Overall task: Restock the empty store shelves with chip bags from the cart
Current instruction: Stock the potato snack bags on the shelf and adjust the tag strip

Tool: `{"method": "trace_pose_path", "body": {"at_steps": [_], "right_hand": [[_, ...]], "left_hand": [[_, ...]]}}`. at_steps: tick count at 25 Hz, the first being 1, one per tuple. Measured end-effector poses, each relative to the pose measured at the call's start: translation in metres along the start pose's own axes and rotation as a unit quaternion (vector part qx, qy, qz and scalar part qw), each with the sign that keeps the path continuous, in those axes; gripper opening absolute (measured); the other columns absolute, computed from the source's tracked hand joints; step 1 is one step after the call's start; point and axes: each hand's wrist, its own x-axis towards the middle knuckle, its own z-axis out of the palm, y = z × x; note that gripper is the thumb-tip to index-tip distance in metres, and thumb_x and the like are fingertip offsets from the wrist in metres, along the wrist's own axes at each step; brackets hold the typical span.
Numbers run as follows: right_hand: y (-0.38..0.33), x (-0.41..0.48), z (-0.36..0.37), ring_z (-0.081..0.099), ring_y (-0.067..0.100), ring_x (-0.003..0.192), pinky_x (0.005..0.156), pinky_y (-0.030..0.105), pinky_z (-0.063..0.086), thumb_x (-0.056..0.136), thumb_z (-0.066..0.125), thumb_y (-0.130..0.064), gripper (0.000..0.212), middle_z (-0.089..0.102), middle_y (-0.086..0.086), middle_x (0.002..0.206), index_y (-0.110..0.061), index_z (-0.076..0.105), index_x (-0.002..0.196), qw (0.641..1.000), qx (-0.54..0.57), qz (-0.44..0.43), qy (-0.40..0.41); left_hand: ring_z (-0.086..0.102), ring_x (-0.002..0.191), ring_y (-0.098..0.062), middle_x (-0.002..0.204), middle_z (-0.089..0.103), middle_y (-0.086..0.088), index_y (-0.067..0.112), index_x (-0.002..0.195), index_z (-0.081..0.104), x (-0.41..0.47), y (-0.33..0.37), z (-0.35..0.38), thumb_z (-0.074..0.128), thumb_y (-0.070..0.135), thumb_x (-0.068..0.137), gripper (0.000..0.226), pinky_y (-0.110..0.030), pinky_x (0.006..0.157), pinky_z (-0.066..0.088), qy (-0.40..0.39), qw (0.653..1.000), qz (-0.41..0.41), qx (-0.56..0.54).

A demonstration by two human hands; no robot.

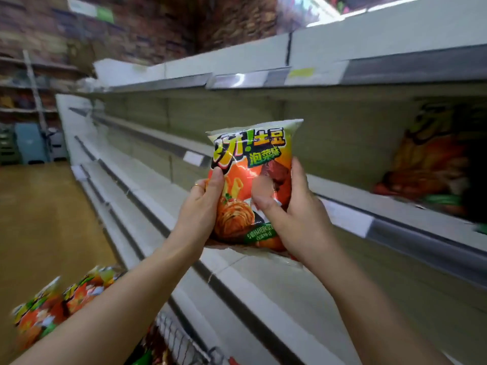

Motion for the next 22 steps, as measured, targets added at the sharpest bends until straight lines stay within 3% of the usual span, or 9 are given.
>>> {"method": "trace_pose_path", "body": {"at_steps": [4, 7, 10, 15, 20, 22], "right_hand": [[0.006, -0.002, -0.061, 0.043, 0.016, 0.127, 0.087, 0.023, 0.034, 0.091, 0.043, -0.052, 0.076, 0.042, -0.003, 0.144, -0.025, 0.004, 0.150, 0.990, -0.090, 0.061, 0.087], [0.006, 0.001, -0.099, 0.049, 0.023, 0.119, 0.081, 0.026, 0.036, 0.091, 0.038, -0.056, 0.076, 0.050, 0.004, 0.135, -0.022, 0.007, 0.150, 0.973, -0.160, 0.108, 0.129], [0.007, 0.002, -0.130, 0.049, 0.023, 0.119, 0.089, 0.030, 0.042, 0.091, 0.040, -0.055, 0.076, 0.049, 0.005, 0.136, -0.018, 0.011, 0.150, 0.952, -0.198, 0.158, 0.174], [0.014, 0.002, -0.163, 0.052, 0.026, 0.115, 0.093, 0.036, 0.046, 0.093, 0.048, -0.045, 0.059, 0.052, 0.009, 0.132, -0.010, 0.031, 0.138, 0.929, -0.205, 0.216, 0.219], [0.034, 0.008, -0.169, 0.048, 0.029, 0.122, 0.100, 0.045, 0.044, 0.092, 0.054, -0.036, 0.064, 0.044, 0.010, 0.140, -0.011, 0.023, 0.141, 0.926, -0.130, 0.276, 0.223], [0.042, 0.010, -0.167, 0.045, 0.028, 0.124, 0.103, 0.045, 0.041, 0.093, 0.054, -0.032, 0.063, 0.043, 0.010, 0.140, -0.012, 0.021, 0.143, 0.925, -0.131, 0.286, 0.214]], "left_hand": [[0.065, 0.101, -0.019, 0.114, 0.064, 0.001, 0.020, 0.123, 0.053, 0.023, 0.025, 0.055, 0.041, 0.073, 0.081, 0.069, -0.043, 0.091, 0.052, -0.139, 0.988, 0.017, 0.064], [0.060, 0.110, -0.021, 0.123, 0.061, 0.000, 0.020, 0.132, 0.047, 0.042, 0.038, 0.099, 0.042, 0.090, 0.061, 0.099, -0.043, 0.099, 0.045, -0.241, 0.963, 0.038, 0.113], [0.061, 0.111, -0.025, 0.123, 0.062, 0.000, 0.025, 0.132, 0.049, 0.053, 0.045, 0.141, 0.042, 0.099, 0.040, 0.118, -0.046, 0.100, 0.044, -0.315, 0.940, 0.049, 0.119], [0.062, 0.106, -0.026, 0.120, 0.063, -0.008, 0.015, 0.132, 0.048, 0.058, 0.051, 0.191, 0.046, 0.081, 0.071, 0.090, -0.043, 0.099, 0.046, -0.392, 0.913, 0.033, 0.105], [0.061, 0.103, -0.027, 0.118, 0.061, -0.010, 0.009, 0.132, 0.042, 0.063, 0.034, 0.217, 0.055, 0.041, 0.091, 0.054, -0.038, 0.093, 0.048, -0.390, 0.921, 0.008, 0.029], [0.059, 0.110, -0.027, 0.126, 0.058, -0.010, 0.010, 0.135, 0.039, 0.065, 0.026, 0.220, 0.059, 0.037, 0.089, 0.057, -0.042, 0.099, 0.046, -0.394, 0.919, 0.003, 0.009]]}}
